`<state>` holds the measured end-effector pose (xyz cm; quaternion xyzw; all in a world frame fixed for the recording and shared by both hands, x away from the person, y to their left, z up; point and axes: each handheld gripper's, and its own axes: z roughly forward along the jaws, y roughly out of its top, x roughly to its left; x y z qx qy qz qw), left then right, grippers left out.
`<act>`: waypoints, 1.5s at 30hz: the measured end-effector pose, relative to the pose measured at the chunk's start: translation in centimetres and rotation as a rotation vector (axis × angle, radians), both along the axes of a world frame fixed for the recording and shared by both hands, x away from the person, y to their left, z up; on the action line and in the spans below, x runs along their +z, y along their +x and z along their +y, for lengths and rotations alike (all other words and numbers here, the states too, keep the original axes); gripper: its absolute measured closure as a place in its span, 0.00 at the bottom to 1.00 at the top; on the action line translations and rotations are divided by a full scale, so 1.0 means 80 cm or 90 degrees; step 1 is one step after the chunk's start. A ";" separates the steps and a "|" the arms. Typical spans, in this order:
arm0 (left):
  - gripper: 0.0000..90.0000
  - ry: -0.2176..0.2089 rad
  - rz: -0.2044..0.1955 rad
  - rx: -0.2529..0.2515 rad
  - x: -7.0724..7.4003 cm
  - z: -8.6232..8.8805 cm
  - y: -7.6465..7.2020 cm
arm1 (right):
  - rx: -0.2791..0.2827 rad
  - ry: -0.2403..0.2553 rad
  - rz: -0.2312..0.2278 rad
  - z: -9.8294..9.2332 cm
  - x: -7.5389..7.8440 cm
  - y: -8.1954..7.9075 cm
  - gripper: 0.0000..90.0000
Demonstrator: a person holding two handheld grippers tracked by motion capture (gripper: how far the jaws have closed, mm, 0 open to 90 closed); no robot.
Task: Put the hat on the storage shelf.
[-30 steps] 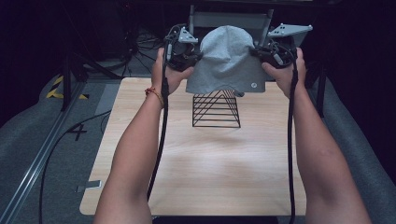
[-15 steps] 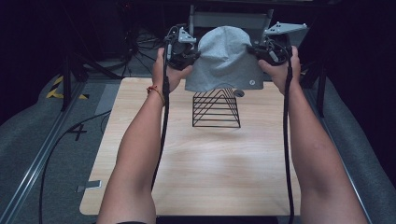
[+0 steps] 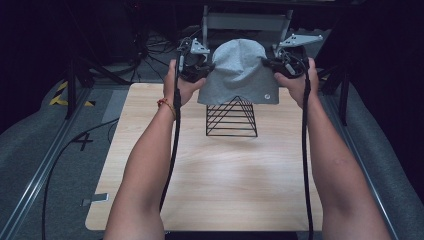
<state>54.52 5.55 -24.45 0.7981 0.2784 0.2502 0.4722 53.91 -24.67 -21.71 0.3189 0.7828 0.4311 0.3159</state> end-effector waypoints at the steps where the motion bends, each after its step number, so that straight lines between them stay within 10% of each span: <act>1: 0.95 -0.001 -0.004 -0.003 0.002 0.001 -0.002 | 0.003 0.003 -0.004 -0.001 0.000 -0.002 0.94; 22: 0.95 -0.005 -0.042 -0.062 0.022 0.013 -0.060 | 0.026 -0.022 -0.046 0.004 0.021 -0.050 0.94; 45: 0.95 0.014 0.013 -0.043 -0.040 0.012 -0.040 | 0.028 -0.025 0.009 -0.008 -0.034 -0.048 0.94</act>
